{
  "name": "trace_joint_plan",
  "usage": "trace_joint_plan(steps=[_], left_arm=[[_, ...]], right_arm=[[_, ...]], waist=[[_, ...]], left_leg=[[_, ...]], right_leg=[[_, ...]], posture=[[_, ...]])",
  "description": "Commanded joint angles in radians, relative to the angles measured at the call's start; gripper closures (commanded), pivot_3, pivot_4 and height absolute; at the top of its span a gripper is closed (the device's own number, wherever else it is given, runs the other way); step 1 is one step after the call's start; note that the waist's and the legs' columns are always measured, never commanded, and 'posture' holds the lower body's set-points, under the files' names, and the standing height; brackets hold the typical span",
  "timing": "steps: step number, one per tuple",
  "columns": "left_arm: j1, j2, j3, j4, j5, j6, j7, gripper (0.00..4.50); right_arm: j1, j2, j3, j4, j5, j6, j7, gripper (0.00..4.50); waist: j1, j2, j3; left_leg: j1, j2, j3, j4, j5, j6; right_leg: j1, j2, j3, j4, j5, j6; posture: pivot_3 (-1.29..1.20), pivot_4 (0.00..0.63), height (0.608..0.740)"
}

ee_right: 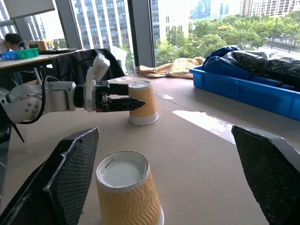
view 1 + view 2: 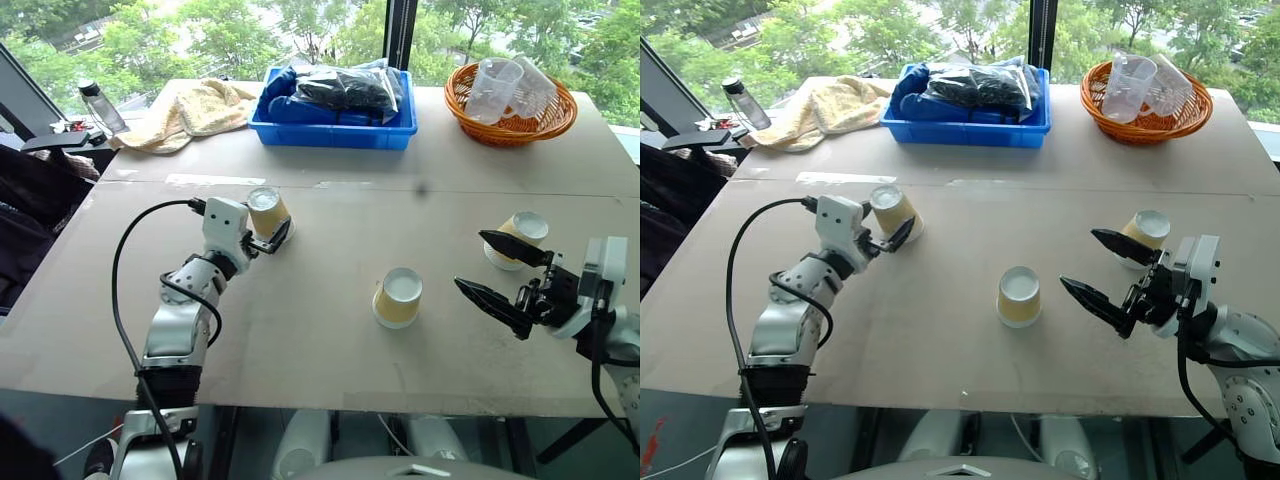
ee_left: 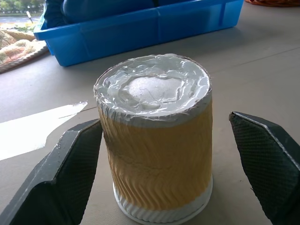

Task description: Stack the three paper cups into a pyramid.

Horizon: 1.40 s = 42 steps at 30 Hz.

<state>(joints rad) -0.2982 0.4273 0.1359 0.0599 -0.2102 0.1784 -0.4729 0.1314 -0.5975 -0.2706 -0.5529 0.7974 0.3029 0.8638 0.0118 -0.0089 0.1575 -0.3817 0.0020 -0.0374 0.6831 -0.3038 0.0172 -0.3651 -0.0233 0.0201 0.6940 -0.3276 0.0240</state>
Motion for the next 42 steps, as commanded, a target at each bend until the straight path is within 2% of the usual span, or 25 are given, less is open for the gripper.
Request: trace_joint_plan(steps=[1,2,3,4,6,8,13,17,22,27,35,42], left_arm=[[-0.03,0.004,0.002,0.013,0.013,-0.044,0.0,0.08],[-0.036,0.002,0.003,0.023,0.014,-0.05,0.0,0.08],[-0.041,0.001,0.004,0.031,0.015,-0.054,-0.001,0.58],[-0.045,0.0,0.002,0.039,0.018,-0.06,-0.003,0.76],[-0.049,-0.002,-0.002,0.046,0.017,-0.068,-0.011,1.57],[-0.05,0.0,-0.009,0.052,0.024,-0.079,-0.015,2.2],[-0.031,0.003,-0.021,0.034,-0.024,-0.092,-0.095,2.2],[0.04,0.036,-0.092,-0.097,-0.125,-0.044,-0.309,2.2],[0.142,0.129,-0.232,-0.289,-0.199,-0.002,-0.555,2.2],[0.142,0.114,-0.3,-0.293,-0.144,-0.051,-0.57,2.2],[0.117,0.101,-0.315,-0.201,-0.036,-0.168,-0.532,2.2],[0.104,0.092,-0.323,-0.162,-0.008,-0.212,-0.525,2.2]], right_arm=[[0.0,0.0,-0.008,-0.042,0.009,-0.007,-0.008,0.0],[0.0,0.0,-0.008,-0.041,0.008,-0.008,-0.007,0.0],[0.001,0.0,-0.009,-0.039,0.007,-0.009,-0.005,0.0],[0.0,-0.001,-0.008,-0.037,0.005,-0.01,-0.003,0.0],[0.002,-0.002,-0.01,-0.033,0.003,-0.012,0.001,0.0],[0.005,-0.002,-0.011,-0.03,0.0,-0.014,0.004,0.0],[0.016,0.0,-0.018,-0.026,0.001,-0.023,0.015,0.0],[0.027,-0.008,-0.036,-0.014,0.0,-0.029,0.03,0.0],[0.049,-0.024,-0.065,0.001,-0.004,-0.033,0.051,0.0],[0.094,-0.025,-0.077,0.011,-0.018,-0.05,0.069,0.0],[0.125,-0.008,-0.085,0.068,-0.035,-0.108,0.123,0.0],[0.128,-0.007,-0.084,0.087,-0.039,-0.133,0.145,0.0]], waist=[[0.0,0.0,0.0],[0.0,0.0,0.0],[0.0,0.0,0.0],[0.0,0.0,0.0],[0.0,0.0,0.0],[0.0,0.0,0.0],[0.0,0.0,0.0],[-0.001,0.0,0.0],[-0.001,0.0,0.0],[0.001,0.001,0.0],[-0.001,0.001,0.0],[-0.001,0.001,0.0]], left_leg=[[0.0,0.0,0.0,0.0,0.0,0.0],[0.0,0.0,0.0,0.0,0.0,0.0],[0.0,0.0,0.0,0.0,0.0,0.0],[0.0,0.0,0.0,0.0,0.0,0.0],[0.0,0.0,0.0,0.0,0.0,0.0],[0.0,0.0,0.0,0.0,0.0,0.0],[0.0,0.0,0.0,0.0,0.0,0.0],[0.0,0.0,0.0,0.0,0.001,-0.002],[0.0,0.0,0.0,0.0,0.001,-0.002],[0.0,0.0,0.0,0.0,-0.001,0.001],[0.001,0.0,0.001,0.0,-0.001,0.002],[0.001,0.0,0.001,0.0,-0.001,0.002]], right_leg=[[0.0,0.0,0.0,0.0,0.0,0.0],[0.0,0.0,0.0,0.0,0.0,0.0],[0.0,0.0,0.0,0.0,0.0,0.0],[0.0,0.0,0.0,0.0,0.0,0.0],[0.0,0.0,0.0,0.0,0.0,0.0],[0.0,0.0,0.0,0.0,0.0,0.0],[0.0,0.0,0.0,0.0,0.0,0.0],[0.0,0.0,0.0,0.0,0.0,0.0],[0.0,0.0,0.001,-0.001,0.0,0.0],[0.0,0.0,0.0,0.0,0.0,0.0],[0.001,0.0,0.001,0.0,0.0,0.0],[0.001,0.0,0.001,0.0,0.0,0.0]], posture=[[0.0,0.15,0.74],[0.0,0.15,0.74],[0.0,0.15,0.74],[0.0,0.15,0.74],[0.0,0.15,0.74],[0.0,0.15,0.74],[0.0,0.15,0.74],[0.0,0.15,0.74],[0.0,0.15,0.74],[0.0,0.15,0.74],[0.0,0.15,0.74],[0.0,0.15,0.74]])
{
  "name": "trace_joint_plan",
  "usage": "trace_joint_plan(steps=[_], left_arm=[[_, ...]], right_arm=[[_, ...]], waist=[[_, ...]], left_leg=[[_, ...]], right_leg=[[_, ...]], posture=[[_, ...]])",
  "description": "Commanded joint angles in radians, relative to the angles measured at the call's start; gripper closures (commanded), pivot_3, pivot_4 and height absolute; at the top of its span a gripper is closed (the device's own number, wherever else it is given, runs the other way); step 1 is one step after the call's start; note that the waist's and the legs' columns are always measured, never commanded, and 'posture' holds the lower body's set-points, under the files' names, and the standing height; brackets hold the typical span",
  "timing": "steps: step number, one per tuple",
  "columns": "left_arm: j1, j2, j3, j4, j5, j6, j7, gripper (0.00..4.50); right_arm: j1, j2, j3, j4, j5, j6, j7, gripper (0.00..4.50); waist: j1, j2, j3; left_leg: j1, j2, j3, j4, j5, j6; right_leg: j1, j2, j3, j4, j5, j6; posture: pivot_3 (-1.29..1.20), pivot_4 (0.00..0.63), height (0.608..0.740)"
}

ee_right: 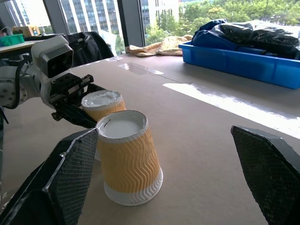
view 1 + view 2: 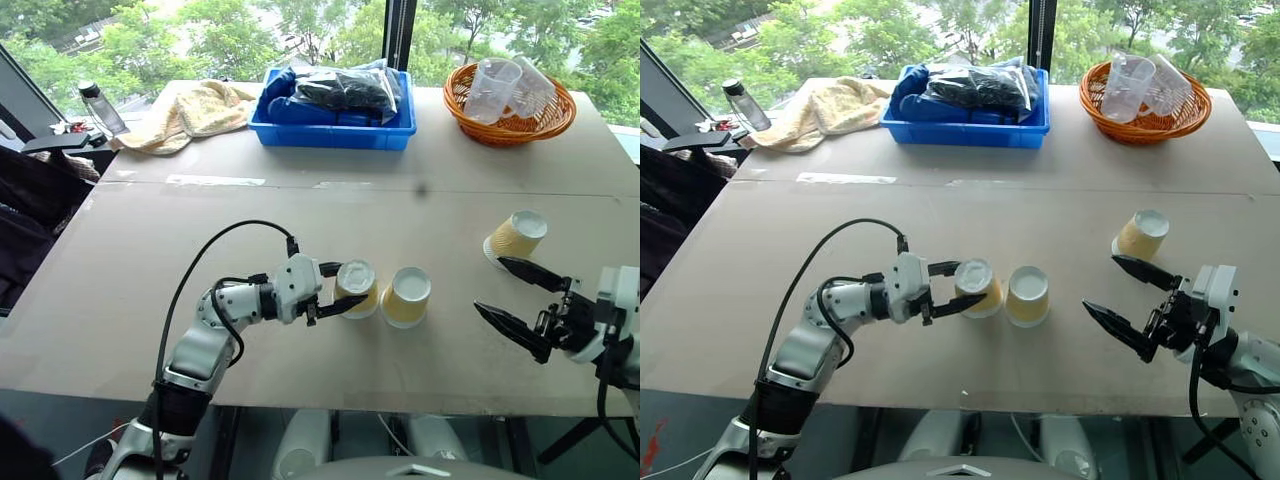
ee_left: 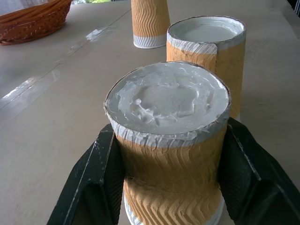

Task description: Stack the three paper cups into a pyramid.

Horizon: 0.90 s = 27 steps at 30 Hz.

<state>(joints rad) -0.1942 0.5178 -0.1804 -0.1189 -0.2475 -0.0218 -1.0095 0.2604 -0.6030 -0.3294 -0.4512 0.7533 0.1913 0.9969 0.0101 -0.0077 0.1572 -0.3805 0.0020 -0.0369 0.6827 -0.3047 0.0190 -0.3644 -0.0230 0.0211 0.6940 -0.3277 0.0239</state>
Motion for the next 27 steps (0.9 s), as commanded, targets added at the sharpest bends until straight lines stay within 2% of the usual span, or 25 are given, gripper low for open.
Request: trace_joint_plan(steps=[1,2,4,6,7,8,16,22,27], left_arm=[[0.001,-0.001,-0.007,0.018,0.025,-0.008,0.014,2.2],[-0.001,0.002,-0.01,0.021,0.029,-0.004,0.015,2.2],[0.0,-0.002,-0.002,0.023,0.019,0.004,0.023,1.41],[0.0,-0.001,0.002,0.022,0.012,0.01,0.023,0.86],[0.0,0.001,0.003,0.023,0.013,0.008,0.023,0.36],[0.001,0.002,0.006,0.021,0.009,0.009,0.02,0.05],[0.036,0.047,0.083,-0.099,-0.114,0.078,-0.018,0.05],[0.063,0.178,0.197,-0.31,-0.28,0.267,-0.028,0.05],[-0.036,0.303,0.296,-0.408,-0.498,0.491,-0.028,0.05]], right_arm=[[-0.002,-0.001,-0.025,-0.014,0.007,-0.022,0.013,0.0],[-0.005,-0.002,-0.025,-0.017,0.011,-0.021,0.014,0.0],[-0.009,-0.002,-0.022,-0.03,0.025,-0.012,0.013,0.0],[-0.011,-0.003,-0.02,-0.039,0.035,-0.006,0.012,0.0],[-0.012,-0.005,-0.019,-0.042,0.038,-0.001,0.012,0.0],[-0.014,-0.007,-0.018,-0.044,0.04,0.001,0.014,0.0],[-0.008,-0.022,-0.021,-0.045,0.038,0.019,0.009,0.0],[0.006,0.006,-0.07,0.058,-0.046,-0.028,-0.058,0.0],[-0.018,0.018,-0.116,0.212,-0.184,-0.081,-0.174,0.0]], waist=[[0.001,0.0,0.0],[0.001,0.0,0.0],[0.001,0.0,0.0],[0.001,0.0,0.0],[0.001,0.0,0.0],[0.001,0.0,0.0],[0.001,0.0,0.0],[0.001,0.001,0.0],[0.003,0.002,0.001]], left_leg=[[0.0,0.0,0.0,0.0,0.0,0.0],[0.0,0.0,0.0,0.0,0.0,0.0],[0.0,0.0,0.0,0.0,0.0,0.0],[0.0,0.0,0.0,0.0,0.0,0.0],[0.0,0.0,0.0,0.0,0.0,0.0],[0.0,0.0,0.0,0.0,0.0,0.0],[0.0,0.0,0.0,0.0,0.0,0.0],[-0.001,0.0,0.0,0.0,0.0,0.0],[0.0,0.0,-0.001,0.0,0.0,0.0]], right_leg=[[0.0,0.0,0.0,0.0,0.0,0.0],[0.0,0.0,0.0,0.0,0.0,0.0],[0.0,0.0,0.0,0.0,0.0,0.0],[0.0,0.0,0.0,0.0,0.0,0.0],[0.0,0.0,0.0,0.0,0.0,0.0],[0.0,0.0,0.0,0.0,0.0,0.0],[0.0,0.0,0.0,0.0,0.0,0.0],[0.0,0.0,0.0,0.0,0.0,0.0],[0.0,-0.001,-0.001,0.0,0.0,0.0]], posture=[[0.0,0.15,0.74],[0.0,0.15,0.74],[0.0,0.15,0.74],[0.0,0.15,0.74],[0.0,0.15,0.74],[0.0,0.15,0.74],[0.0,0.15,0.74],[0.0,0.15,0.74],[0.0,0.15,0.74]])
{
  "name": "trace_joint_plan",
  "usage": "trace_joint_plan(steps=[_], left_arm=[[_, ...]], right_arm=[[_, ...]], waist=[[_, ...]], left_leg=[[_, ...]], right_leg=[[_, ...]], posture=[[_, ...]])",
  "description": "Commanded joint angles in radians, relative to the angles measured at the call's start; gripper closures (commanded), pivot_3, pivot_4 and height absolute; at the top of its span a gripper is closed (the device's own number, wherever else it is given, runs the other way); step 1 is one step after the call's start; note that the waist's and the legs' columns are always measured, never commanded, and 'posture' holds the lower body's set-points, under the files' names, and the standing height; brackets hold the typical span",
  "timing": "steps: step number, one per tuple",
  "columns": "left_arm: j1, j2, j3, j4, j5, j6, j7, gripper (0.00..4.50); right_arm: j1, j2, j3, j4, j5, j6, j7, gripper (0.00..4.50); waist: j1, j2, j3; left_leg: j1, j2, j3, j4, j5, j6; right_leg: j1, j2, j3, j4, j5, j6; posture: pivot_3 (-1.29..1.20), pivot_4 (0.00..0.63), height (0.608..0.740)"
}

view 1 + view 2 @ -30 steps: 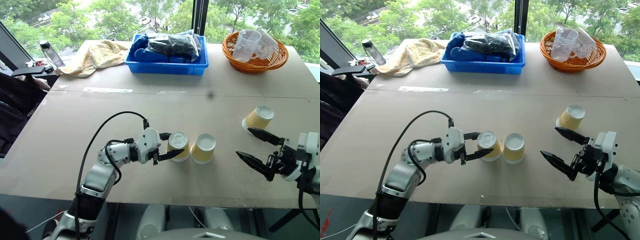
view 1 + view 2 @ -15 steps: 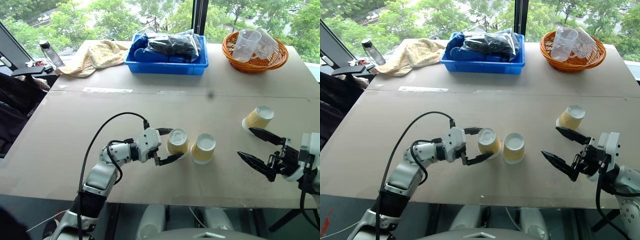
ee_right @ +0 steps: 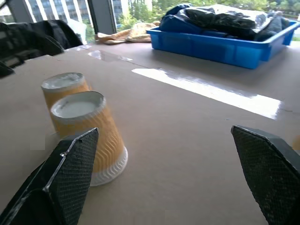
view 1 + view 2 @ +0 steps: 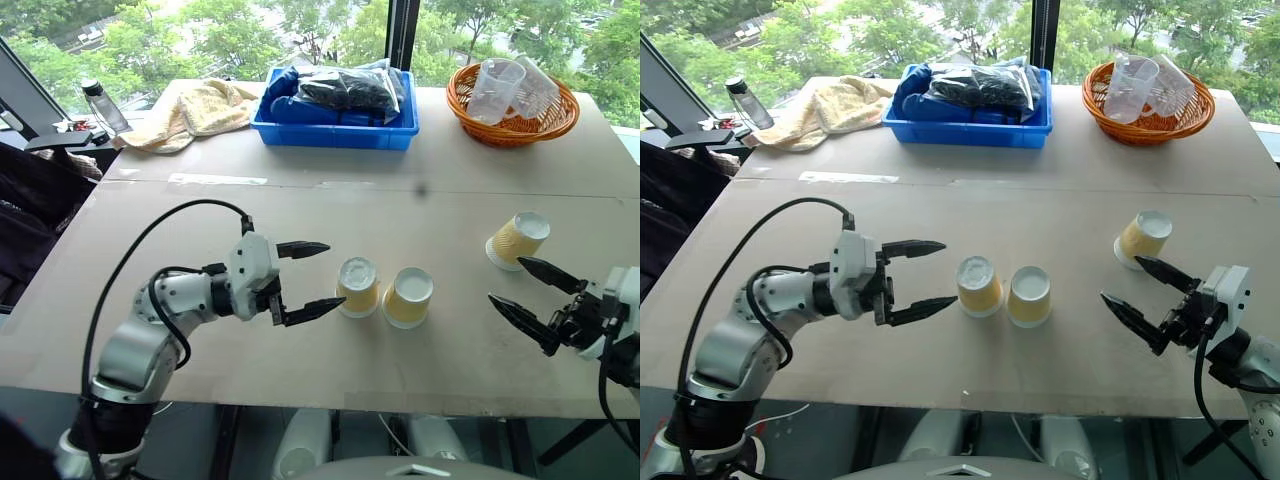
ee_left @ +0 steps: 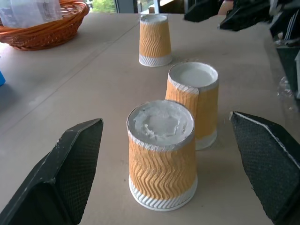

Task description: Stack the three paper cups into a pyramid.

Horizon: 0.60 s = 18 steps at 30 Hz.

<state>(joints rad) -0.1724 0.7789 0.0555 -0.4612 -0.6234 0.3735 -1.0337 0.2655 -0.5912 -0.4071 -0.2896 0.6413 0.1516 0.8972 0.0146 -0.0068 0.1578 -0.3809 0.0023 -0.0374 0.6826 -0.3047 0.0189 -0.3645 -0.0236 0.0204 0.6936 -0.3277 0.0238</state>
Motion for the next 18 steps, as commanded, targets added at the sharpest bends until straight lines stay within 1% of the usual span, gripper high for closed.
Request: trace_joint_plan(steps=[1,5,10,12,18], left_arm=[[-0.086,0.059,0.072,-0.072,-0.156,0.131,-0.002,0.05],[-0.188,0.105,0.099,-0.073,-0.248,0.231,0.007,0.05],[-0.273,0.159,0.122,-0.043,-0.282,0.299,0.003,0.05],[-0.284,0.154,0.139,-0.035,-0.307,0.318,0.013,0.05],[-0.247,0.173,0.154,-0.041,-0.304,0.323,-0.025,0.05]], right_arm=[[-0.042,0.013,-0.038,0.068,-0.094,-0.047,-0.108,0.0],[-0.115,0.042,-0.012,0.119,-0.175,-0.062,-0.212,0.0],[-0.237,0.089,0.041,0.215,-0.267,-0.082,-0.312,0.0],[-0.27,0.101,0.048,0.229,-0.25,-0.058,-0.313,0.0],[-0.362,0.122,0.066,0.273,-0.246,-0.043,-0.326,0.0]], waist=[[-0.003,0.001,0.0],[-0.019,0.004,0.002],[-0.034,0.004,0.003],[-0.032,0.005,0.004],[-0.03,0.005,0.004]], left_leg=[[0.0,0.0,0.001,0.0,0.0,0.0],[0.001,0.0,0.002,0.0,0.001,-0.001],[0.001,0.0,0.003,0.0,0.002,-0.004],[0.001,0.0,0.003,-0.001,0.002,-0.004],[-0.001,0.0,0.003,0.0,0.002,-0.004]], right_leg=[[0.0,0.0,0.0,0.0,0.0,0.0],[0.0,0.001,0.002,0.001,0.0,0.0],[-0.001,0.002,0.003,0.001,0.0,0.0],[-0.001,0.003,0.004,0.001,0.0,0.0],[-0.003,0.003,0.004,0.001,0.0,0.0]], posture=[[0.0,0.15,0.74],[0.0,0.15,0.74],[0.0,0.15,0.74],[0.0,0.15,0.74],[0.0,0.15,0.74]])
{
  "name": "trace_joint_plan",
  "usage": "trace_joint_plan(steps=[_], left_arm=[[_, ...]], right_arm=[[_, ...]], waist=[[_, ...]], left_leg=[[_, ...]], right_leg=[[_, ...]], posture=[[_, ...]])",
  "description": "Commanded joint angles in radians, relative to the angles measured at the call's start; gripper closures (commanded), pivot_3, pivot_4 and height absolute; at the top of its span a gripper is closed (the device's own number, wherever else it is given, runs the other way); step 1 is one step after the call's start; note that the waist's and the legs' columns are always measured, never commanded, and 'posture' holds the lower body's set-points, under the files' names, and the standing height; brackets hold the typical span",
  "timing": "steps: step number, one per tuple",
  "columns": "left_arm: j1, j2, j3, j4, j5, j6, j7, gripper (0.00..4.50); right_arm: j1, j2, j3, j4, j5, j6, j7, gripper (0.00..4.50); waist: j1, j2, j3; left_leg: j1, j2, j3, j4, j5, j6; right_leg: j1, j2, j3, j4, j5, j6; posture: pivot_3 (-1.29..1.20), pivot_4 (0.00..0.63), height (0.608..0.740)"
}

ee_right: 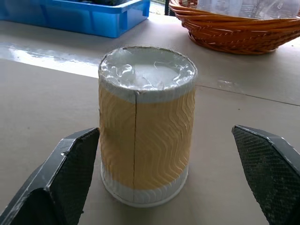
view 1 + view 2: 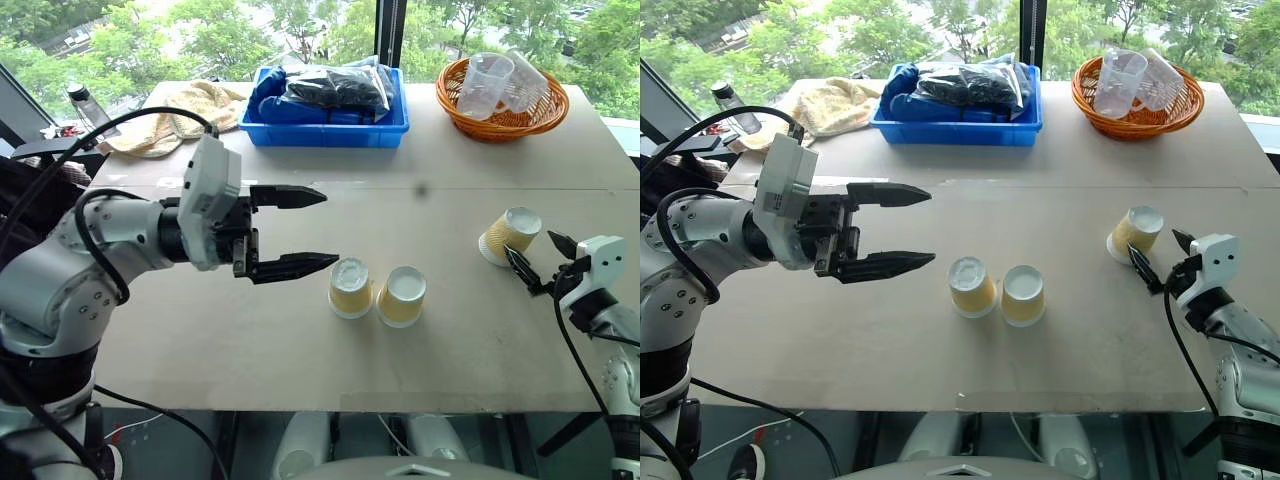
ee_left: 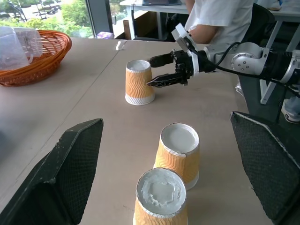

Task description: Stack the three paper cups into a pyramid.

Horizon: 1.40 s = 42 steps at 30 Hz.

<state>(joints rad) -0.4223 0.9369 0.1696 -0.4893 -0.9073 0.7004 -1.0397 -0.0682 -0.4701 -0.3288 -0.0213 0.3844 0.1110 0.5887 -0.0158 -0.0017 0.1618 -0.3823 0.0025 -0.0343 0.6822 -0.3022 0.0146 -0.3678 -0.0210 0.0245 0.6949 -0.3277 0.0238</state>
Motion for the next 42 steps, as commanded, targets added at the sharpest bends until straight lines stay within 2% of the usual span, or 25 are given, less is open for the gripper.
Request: trace_joint_plan(steps=[1,13,15,18,20,24,28,33,42], left_arm=[[0.007,0.015,0.045,-0.015,-0.027,-0.003,-0.025,0.05],[0.079,0.052,0.066,0.0,0.074,-0.049,-0.039,0.05],[0.09,0.051,0.071,0.008,0.083,-0.056,-0.038,0.0],[0.104,0.049,0.071,0.01,0.095,-0.067,-0.041,0.0],[0.113,0.046,0.071,0.011,0.1,-0.075,-0.042,0.0],[0.134,0.053,0.081,0.017,0.109,-0.083,-0.052,0.0],[0.166,0.07,0.092,0.046,0.133,-0.1,-0.083,0.0],[0.205,0.082,0.109,0.074,0.161,-0.124,-0.113,0.0],[0.259,0.107,0.138,0.086,0.191,-0.146,-0.153,0.0]], right_arm=[[-0.04,0.002,-0.013,0.014,0.013,0.0,-0.02,0.0],[-0.082,0.011,0.003,0.026,0.034,0.017,0.002,0.0],[-0.081,0.007,0.008,0.019,0.036,0.015,0.011,0.97],[-0.079,0.006,0.005,0.007,0.05,0.023,0.015,2.13],[-0.076,0.0,0.006,-0.011,0.06,0.03,0.027,2.63],[-0.058,-0.03,0.01,-0.103,0.118,0.059,0.1,2.7],[-0.053,-0.088,0.055,-0.347,0.299,0.225,0.172,2.7],[-0.079,-0.14,0.159,-0.535,0.403,0.36,0.191,2.7],[-0.19,-0.14,0.285,-0.618,0.427,0.45,0.181,2.7]], waist=[[0.001,0.0,0.0],[0.0,0.0,0.0],[0.0,0.0,0.0],[0.0,0.0,0.0],[0.0,0.0,0.0],[0.0,0.0,0.0],[-0.002,0.001,0.001],[0.001,0.0,0.001],[0.002,-0.002,0.002]], left_leg=[[0.0,0.0,0.0,0.0,0.0,0.0],[-0.001,0.0,0.0,0.0,0.0,0.0],[-0.001,0.0,0.0,0.0,0.0,0.0],[-0.001,0.0,0.0,0.0,0.0,0.0],[-0.001,0.0,0.0,0.0,0.0,0.0],[-0.002,0.0,0.001,0.0,0.0,0.0],[-0.003,0.001,0.0,0.0,-0.001,0.002],[-0.003,0.001,0.0,-0.001,-0.002,0.004],[-0.007,0.001,-0.001,0.0,-0.001,0.002]], right_leg=[[0.0,0.0,0.0,0.0,0.0,0.0],[-0.002,0.0,0.0,0.001,0.0,0.0],[-0.002,0.0,0.001,0.001,0.0,0.0],[-0.002,0.0,0.001,0.001,0.0,0.0],[-0.002,0.0,0.0,0.001,0.0,0.0],[-0.002,0.0,0.001,0.001,0.0,0.0],[-0.004,0.0,0.001,0.001,0.0,0.0],[-0.004,0.0,0.0,0.001,0.0,0.0],[-0.008,-0.001,-0.001,0.001,0.0,0.0]], posture=[[0.0,0.15,0.74],[0.0,0.15,0.74],[0.0,0.15,0.74],[0.0,0.15,0.74],[0.0,0.15,0.74],[0.0,0.15,0.74],[0.0,0.15,0.74],[0.0,0.15,0.74],[0.0,0.15,0.74]])
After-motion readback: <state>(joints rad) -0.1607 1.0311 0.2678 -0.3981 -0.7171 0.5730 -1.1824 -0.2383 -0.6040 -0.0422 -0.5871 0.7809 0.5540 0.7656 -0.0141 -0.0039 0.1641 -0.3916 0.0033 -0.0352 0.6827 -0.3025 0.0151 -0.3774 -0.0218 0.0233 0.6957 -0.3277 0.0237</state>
